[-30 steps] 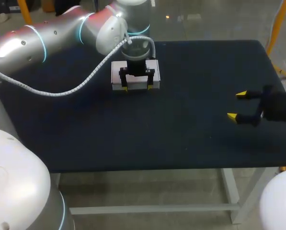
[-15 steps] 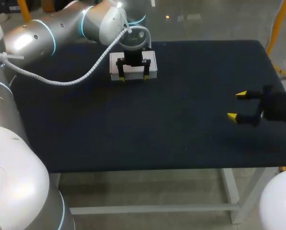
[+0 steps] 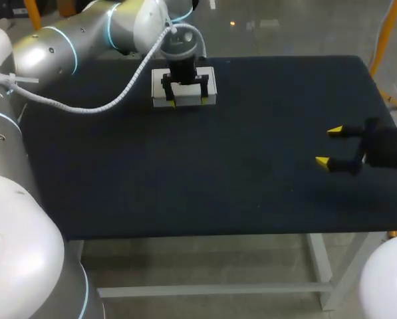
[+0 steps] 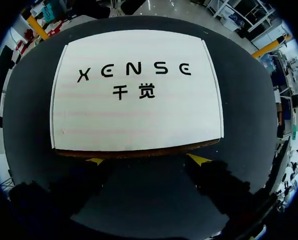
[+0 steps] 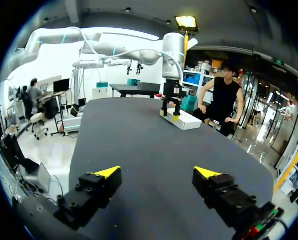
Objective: Assemble the packaging by folding the flat box into shape, placing the metal phone stand inside, and closing the box properly
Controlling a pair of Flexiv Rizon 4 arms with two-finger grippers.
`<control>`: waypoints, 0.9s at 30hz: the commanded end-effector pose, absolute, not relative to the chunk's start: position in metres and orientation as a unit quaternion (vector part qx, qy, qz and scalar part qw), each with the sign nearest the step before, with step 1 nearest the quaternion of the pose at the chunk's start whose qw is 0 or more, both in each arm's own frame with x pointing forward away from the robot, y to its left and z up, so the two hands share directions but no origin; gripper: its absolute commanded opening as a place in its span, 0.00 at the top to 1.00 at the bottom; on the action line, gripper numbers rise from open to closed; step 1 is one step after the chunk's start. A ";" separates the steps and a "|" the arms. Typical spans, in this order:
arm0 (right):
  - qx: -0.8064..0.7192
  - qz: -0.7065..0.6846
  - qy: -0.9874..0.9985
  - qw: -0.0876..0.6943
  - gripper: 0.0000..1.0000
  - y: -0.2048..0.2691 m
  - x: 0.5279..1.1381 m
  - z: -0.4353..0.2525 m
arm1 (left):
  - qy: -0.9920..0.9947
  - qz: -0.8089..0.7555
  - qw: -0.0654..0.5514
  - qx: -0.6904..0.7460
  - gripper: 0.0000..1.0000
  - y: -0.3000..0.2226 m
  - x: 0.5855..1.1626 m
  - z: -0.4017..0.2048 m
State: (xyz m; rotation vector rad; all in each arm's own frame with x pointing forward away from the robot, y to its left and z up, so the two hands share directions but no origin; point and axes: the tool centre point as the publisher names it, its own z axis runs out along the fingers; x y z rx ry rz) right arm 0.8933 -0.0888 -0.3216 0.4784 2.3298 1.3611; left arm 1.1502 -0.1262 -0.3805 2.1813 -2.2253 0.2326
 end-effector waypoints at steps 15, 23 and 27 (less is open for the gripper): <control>0.169 0.490 0.831 0.200 0.00 -0.090 0.893 -0.323 | -0.744 0.332 -0.040 0.579 0.00 -0.081 1.033 -0.326; 0.169 0.490 0.831 0.200 0.00 -0.090 0.893 -0.323 | -0.747 0.393 -0.057 0.533 0.00 -0.071 1.016 -0.317; 0.169 0.490 0.831 0.200 0.00 -0.090 0.893 -0.323 | -0.746 0.412 -0.066 0.519 0.00 -0.069 1.005 -0.312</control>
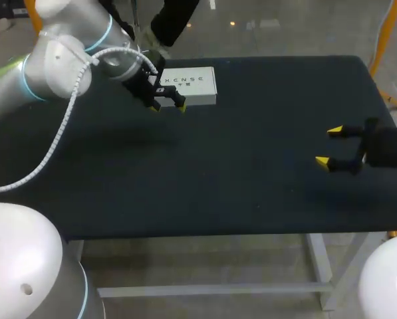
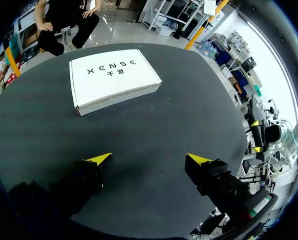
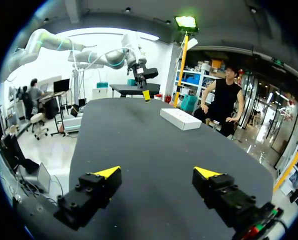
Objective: Assemble the packaging by folding the flat box into shape, placing the metal phone stand inside, and closing the box properly
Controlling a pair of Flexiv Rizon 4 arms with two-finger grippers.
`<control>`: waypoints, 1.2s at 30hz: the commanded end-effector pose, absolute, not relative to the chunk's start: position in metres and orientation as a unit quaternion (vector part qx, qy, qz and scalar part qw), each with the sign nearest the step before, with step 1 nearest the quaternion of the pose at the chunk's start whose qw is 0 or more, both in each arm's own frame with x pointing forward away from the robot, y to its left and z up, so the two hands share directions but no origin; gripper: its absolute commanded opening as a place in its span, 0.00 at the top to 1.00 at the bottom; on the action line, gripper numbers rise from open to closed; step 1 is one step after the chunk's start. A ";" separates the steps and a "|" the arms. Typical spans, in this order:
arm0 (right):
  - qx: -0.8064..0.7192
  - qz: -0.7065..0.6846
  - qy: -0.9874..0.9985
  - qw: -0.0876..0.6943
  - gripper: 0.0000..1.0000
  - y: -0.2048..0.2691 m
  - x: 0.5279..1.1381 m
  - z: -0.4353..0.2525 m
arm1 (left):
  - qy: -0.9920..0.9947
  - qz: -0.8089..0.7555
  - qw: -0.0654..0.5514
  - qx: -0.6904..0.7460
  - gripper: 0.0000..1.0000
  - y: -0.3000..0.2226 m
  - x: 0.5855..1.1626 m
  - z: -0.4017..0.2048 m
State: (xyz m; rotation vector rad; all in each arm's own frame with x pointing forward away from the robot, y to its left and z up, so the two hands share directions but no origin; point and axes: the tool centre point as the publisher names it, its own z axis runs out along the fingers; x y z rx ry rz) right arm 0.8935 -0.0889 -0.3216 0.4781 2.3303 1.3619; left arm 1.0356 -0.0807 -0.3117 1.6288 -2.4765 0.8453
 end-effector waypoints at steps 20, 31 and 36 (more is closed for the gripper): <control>0.169 0.490 0.831 0.200 0.00 -0.090 0.893 -0.323 | -0.739 0.484 -0.104 0.457 0.00 -0.046 0.959 -0.300; 0.169 0.490 0.831 0.200 0.00 -0.090 0.893 -0.323 | -0.752 0.499 -0.092 0.421 0.00 -0.032 0.950 -0.288; 0.169 0.490 0.831 0.200 0.00 -0.090 0.893 -0.323 | -0.758 0.500 -0.096 0.407 0.00 -0.028 0.946 -0.286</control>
